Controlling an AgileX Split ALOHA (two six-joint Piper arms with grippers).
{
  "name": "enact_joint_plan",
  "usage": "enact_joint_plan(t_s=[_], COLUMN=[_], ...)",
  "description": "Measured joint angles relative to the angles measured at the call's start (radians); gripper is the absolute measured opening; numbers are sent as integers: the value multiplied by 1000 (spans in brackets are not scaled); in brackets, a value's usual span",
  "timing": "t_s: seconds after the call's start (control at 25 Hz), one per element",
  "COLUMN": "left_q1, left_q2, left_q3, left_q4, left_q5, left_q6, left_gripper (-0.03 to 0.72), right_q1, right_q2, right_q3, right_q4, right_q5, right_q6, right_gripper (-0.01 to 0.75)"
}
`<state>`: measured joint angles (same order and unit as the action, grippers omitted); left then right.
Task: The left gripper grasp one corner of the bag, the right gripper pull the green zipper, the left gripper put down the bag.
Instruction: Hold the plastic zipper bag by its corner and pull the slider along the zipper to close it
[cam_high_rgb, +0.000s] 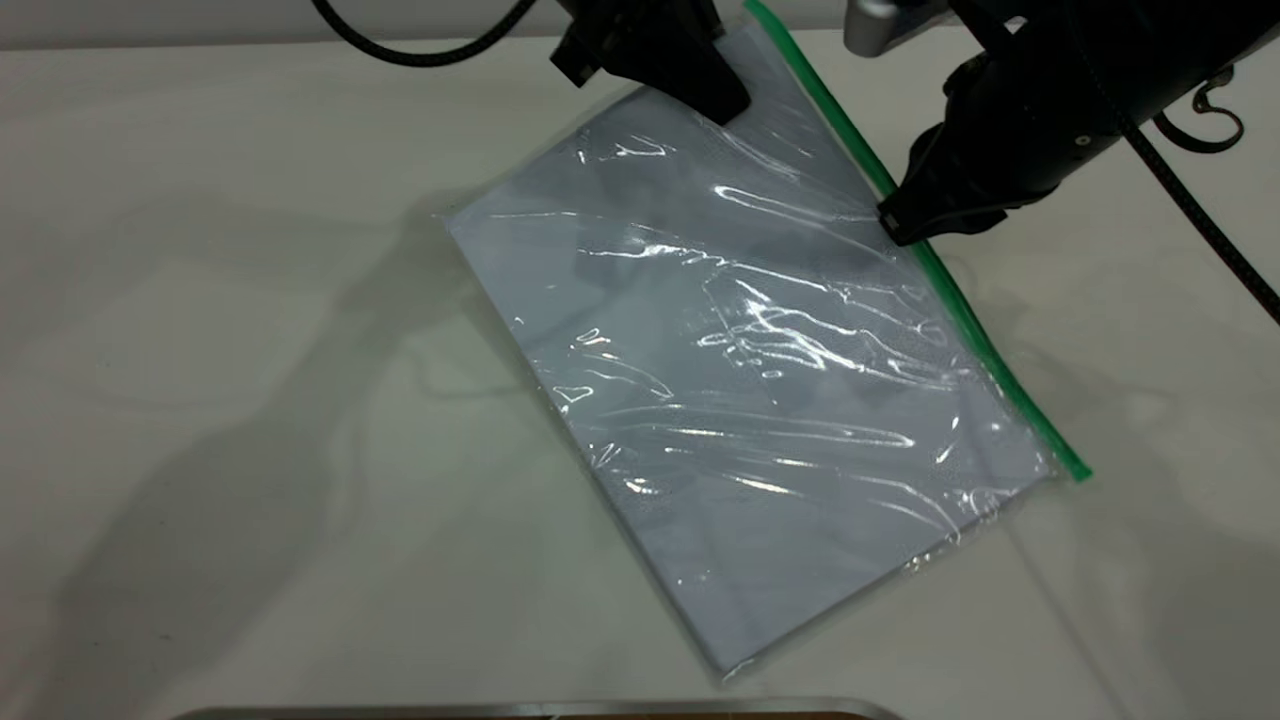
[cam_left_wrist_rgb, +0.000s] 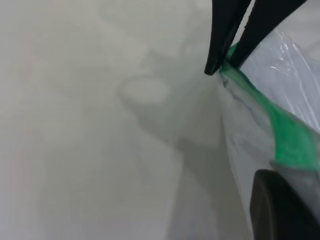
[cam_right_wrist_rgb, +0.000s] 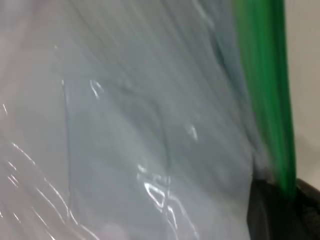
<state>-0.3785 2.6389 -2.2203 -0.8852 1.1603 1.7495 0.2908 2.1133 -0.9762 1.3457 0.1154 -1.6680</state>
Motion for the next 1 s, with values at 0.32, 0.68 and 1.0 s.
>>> enact_joint_plan(t_s=[0.32, 0.68, 1.0], left_q1=[20, 42, 66], left_q2=[-2, -4, -4], left_q3=[-3, -4, -4], left_q4=[-4, 42, 59], left_q5=[6, 6, 6], left_q6=[0, -38, -60], left_gripper=[51, 51, 51], right_q1=[-2, -2, -3], right_q2=[1, 6, 8], right_q3=[6, 6, 15], right_q4=[-4, -4, -4], right_q5=[-30, -40, -57], right_q6=[0, 0, 0], right_gripper=[44, 44, 44])
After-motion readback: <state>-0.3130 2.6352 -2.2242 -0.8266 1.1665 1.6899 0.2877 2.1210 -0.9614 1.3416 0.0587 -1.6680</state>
